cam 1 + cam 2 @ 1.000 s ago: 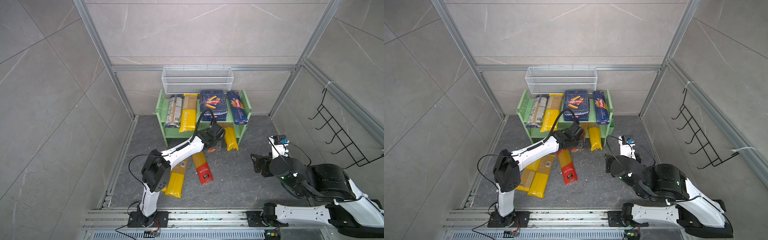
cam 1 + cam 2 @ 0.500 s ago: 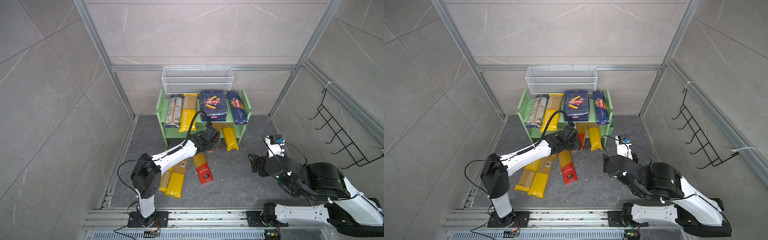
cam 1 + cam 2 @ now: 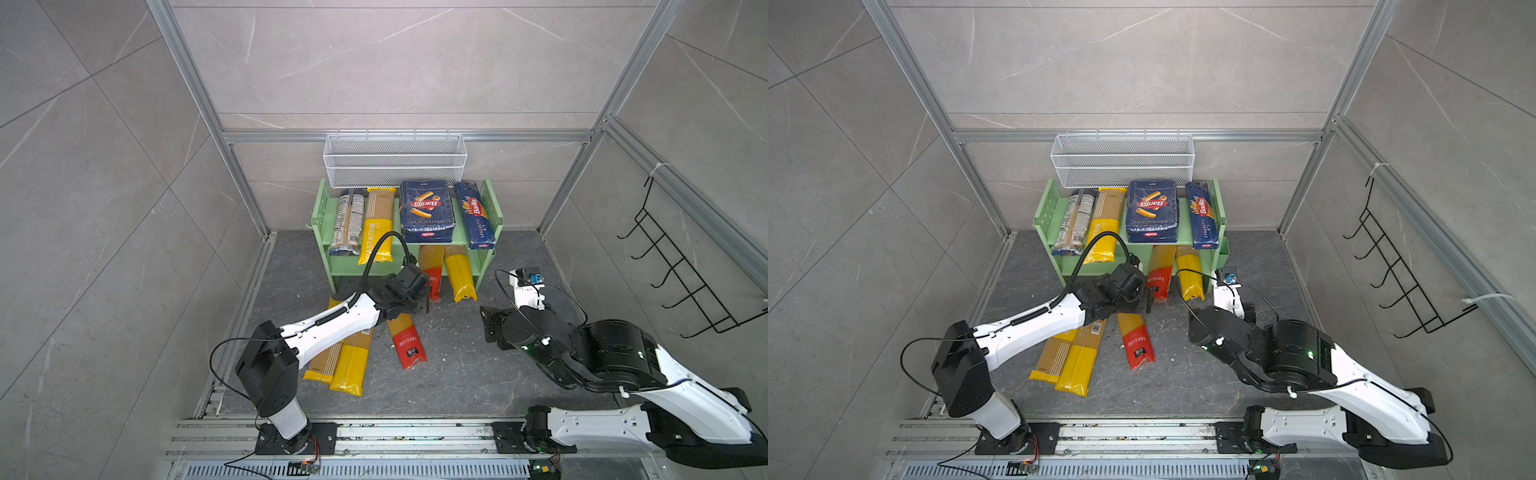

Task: Arrange pasta packages on shelves
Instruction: Place the pasta bag on the shelf, then pick up the pasta bag from the center of the table.

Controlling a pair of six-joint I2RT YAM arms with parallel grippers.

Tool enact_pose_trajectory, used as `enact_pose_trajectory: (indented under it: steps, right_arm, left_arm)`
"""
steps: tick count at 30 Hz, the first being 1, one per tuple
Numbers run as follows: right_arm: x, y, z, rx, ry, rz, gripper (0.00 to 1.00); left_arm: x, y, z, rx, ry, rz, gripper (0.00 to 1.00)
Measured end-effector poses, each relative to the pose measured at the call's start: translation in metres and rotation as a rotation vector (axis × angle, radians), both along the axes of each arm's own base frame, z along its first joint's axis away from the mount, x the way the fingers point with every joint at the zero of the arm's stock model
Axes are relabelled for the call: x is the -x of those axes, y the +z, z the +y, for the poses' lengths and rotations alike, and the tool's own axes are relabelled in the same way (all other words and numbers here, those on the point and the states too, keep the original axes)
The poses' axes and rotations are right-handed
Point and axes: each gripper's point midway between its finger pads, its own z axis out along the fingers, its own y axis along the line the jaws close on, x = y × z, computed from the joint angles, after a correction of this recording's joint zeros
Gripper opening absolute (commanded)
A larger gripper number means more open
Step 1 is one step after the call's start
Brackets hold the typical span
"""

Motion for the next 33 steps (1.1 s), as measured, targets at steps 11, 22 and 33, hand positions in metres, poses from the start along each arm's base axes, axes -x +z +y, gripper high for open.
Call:
enact_pose_trajectory:
  steps: [11,22,33]
  right_arm:
    - [-0.005,-0.009,0.013,0.008,-0.001,0.004,0.85]
    - [-0.004,-0.043,0.025,0.035,0.014,0.056,0.85]
    - [0.007,-0.043,0.004,-0.051,0.016,0.054,0.85]
  left_arm:
    - [0.06,0.013,0.042,0.111,0.009,0.019,0.82]
    - [0.109,-0.081,0.049,0.06,0.054,0.145,0.86]
    - [0.093,-0.114,0.04,0.027,0.16,0.12,0.92]
